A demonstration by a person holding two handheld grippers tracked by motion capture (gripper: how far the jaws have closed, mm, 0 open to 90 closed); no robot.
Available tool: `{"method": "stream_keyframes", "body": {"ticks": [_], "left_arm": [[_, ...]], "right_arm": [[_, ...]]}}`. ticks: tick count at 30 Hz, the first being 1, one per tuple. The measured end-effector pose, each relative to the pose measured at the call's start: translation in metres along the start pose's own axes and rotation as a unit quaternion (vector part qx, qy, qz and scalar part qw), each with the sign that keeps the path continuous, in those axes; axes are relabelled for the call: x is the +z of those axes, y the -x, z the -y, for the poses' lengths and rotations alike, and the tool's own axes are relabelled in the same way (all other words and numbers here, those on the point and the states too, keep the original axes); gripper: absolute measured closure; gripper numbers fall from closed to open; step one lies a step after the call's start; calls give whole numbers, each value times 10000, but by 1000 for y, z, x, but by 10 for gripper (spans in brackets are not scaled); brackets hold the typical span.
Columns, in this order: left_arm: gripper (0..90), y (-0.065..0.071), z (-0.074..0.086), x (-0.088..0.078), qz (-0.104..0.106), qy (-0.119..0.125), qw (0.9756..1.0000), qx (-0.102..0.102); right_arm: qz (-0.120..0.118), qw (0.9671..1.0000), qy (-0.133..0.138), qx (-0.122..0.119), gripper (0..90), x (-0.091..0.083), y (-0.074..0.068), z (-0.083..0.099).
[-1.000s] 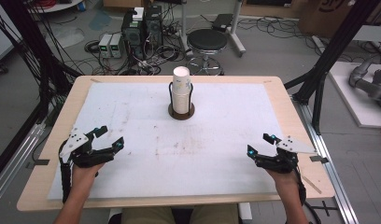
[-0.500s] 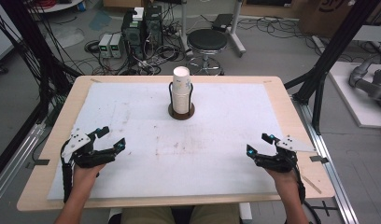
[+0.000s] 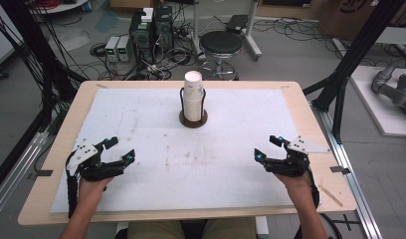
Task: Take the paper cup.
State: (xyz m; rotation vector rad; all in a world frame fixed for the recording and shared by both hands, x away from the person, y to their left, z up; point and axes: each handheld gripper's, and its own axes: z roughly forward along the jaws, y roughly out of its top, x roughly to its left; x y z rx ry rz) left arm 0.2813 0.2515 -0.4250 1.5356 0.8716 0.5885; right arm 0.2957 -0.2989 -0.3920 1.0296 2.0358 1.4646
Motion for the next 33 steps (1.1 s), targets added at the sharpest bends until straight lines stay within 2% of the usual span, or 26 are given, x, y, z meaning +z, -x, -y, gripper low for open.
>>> {"method": "stream_keyframes", "body": {"ticks": [5,9,15,22,33], "left_arm": [[165,0,0,1,33,-27,10000,-17],[165,0,0,2,51,-30,10000,-30],[165,0,1,2,73,-38,10000,-33],[165,-1,1,3,86,-55,9999,-37],[165,0,1,6,135,-64,9999,-48]], "right_arm": [[-100,9999,-6,-56,196,8,0,-13],[-325,9991,-59,-260,196,22,-2,-35],[-530,9981,-96,-293,196,42,-4,-60],[-619,9972,-194,-359,197,60,-5,-79],[-766,9954,-310,-488,200,99,-8,-118]]}}
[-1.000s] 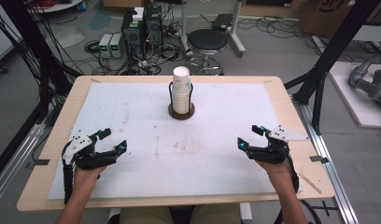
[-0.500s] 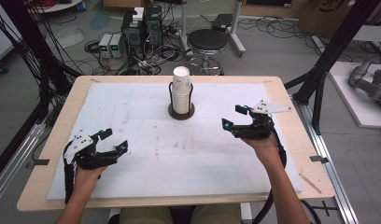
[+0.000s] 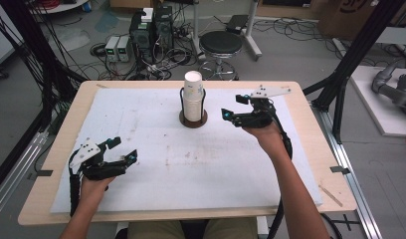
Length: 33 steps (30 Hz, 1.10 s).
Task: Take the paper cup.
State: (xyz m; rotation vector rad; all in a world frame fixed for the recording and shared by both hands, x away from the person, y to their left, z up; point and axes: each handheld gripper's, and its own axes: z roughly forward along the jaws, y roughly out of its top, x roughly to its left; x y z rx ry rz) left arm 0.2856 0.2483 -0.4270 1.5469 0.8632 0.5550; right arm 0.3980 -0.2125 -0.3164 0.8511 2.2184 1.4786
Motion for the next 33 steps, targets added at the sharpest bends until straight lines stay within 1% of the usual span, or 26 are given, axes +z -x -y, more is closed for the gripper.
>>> {"method": "stream_keyframes", "body": {"ticks": [1,2,4,5,6,7,9,10,13,14,15,16,17,18,19,20,21,23,24,25,27,28,29,30,31,33], "left_arm": [[165,0,0,0,2,-3,10000,-9],[165,0,0,0,4,-2,10000,-10],[165,0,0,0,-2,1,10000,-4],[165,0,0,0,1,2,10000,-12],[165,-1,0,0,1,1,10000,-6],[165,-1,0,0,2,6,10000,-13],[166,-1,0,0,6,6,10000,-10],[166,-1,0,0,9,6,10000,-10],[165,-1,0,0,15,17,10000,-21],[165,-1,0,0,18,16,10000,-24],[165,-1,0,0,17,18,10000,-41],[166,-1,0,0,17,20,10000,-44],[165,-1,1,0,20,16,10000,-41],[165,-2,1,-1,27,9,10000,-34],[165,-2,1,-1,30,7,10000,-30],[166,-2,1,-1,31,14,10000,-35],[166,-2,1,-1,31,14,10000,-35],[166,-2,1,-1,37,27,10000,-33],[165,-2,1,-1,42,15,10000,-27],[165,-2,1,-1,43,21,10000,-27],[165,-1,1,-1,48,9,10000,-22],[165,-1,1,-2,49,14,10000,-29],[166,-1,1,-2,48,16,10000,-37],[166,-2,1,-2,49,16,10000,-39],[165,-2,1,-2,50,10,10000,-33],[165,-3,2,-2,50,-1,10000,-49]], "right_arm": [[0,10000,0,0,200,0,0,0],[-7,10000,-28,4,200,7,1,-6],[-37,10000,-58,-24,200,14,1,-11],[-37,10000,-58,-24,200,14,1,-11],[-57,9999,-95,-62,200,23,2,-17],[-57,9999,-95,-62,200,23,2,-17],[-78,9998,-151,-68,199,32,2,-24],[-78,9997,-199,-106,199,41,3,-30],[-91,9996,-229,-100,199,54,5,-37],[-91,9996,-229,-100,199,54,5,-37],[-83,9995,-280,-111,199,59,6,-40],[-112,9996,-252,-69,199,66,7,-44],[-130,9996,-251,-60,199,69,8,-46],[-130,9996,-251,-60,199,69,8,-46],[-145,9994,-303,-24,199,73,9,-47],[-96,9990,-420,-66,199,81,12,-50],[-97,9990,-434,-78,199,85,12,-52],[-115,9990,-420,-83,198,89,13,-54],[-66,9988,-486,-15,199,96,16,-56],[-66,9988,-486,-15,199,96,16,-56],[1,9984,-562,6,198,104,18,-57],[-18,9985,-549,-5,199,107,19,-57],[32,9980,-628,-10,198,113,18,-60],[32,9980,-628,-10,198,113,18,-60],[-8,9981,-621,-12,199,120,19,-62],[7,9978,-666,6,198,127,19,-64]]}}
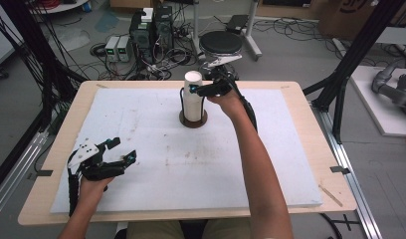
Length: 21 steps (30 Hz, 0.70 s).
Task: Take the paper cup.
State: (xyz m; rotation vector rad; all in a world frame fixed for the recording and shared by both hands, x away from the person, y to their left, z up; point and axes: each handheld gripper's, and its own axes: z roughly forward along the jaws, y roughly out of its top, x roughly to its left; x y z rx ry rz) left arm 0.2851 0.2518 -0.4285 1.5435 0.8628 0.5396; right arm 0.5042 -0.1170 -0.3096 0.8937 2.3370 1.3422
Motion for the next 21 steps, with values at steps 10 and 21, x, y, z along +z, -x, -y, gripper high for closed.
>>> {"method": "stream_keyframes", "body": {"ticks": [10,21], "left_arm": [[165,1,1,-1,17,-8,10000,23],[166,-1,1,-3,-5,1,10000,2]], "right_arm": [[135,9998,-131,12,225,25,-3,-10],[186,9998,-88,12,342,26,-1,-10]]}}
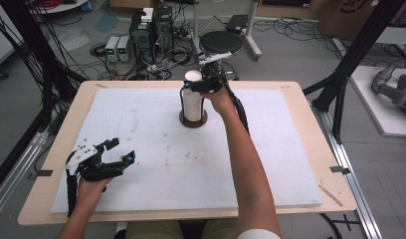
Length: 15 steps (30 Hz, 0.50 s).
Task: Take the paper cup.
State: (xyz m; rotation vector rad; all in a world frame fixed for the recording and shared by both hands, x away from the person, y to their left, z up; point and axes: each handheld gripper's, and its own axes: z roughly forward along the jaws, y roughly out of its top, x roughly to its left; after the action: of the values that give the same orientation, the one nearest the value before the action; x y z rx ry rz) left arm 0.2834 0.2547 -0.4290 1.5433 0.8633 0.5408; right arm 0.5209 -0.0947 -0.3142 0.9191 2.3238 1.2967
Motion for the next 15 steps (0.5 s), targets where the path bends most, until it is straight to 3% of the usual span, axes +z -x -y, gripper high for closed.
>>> {"method": "stream_keyframes", "body": {"ticks": [8,15], "left_arm": [[166,0,0,2,34,-10,10000,-4],[166,0,0,1,71,0,10000,-16]], "right_arm": [[20,9998,174,-52,351,-8,-3,-11],[61,9986,503,-133,356,-35,-5,-34]]}}
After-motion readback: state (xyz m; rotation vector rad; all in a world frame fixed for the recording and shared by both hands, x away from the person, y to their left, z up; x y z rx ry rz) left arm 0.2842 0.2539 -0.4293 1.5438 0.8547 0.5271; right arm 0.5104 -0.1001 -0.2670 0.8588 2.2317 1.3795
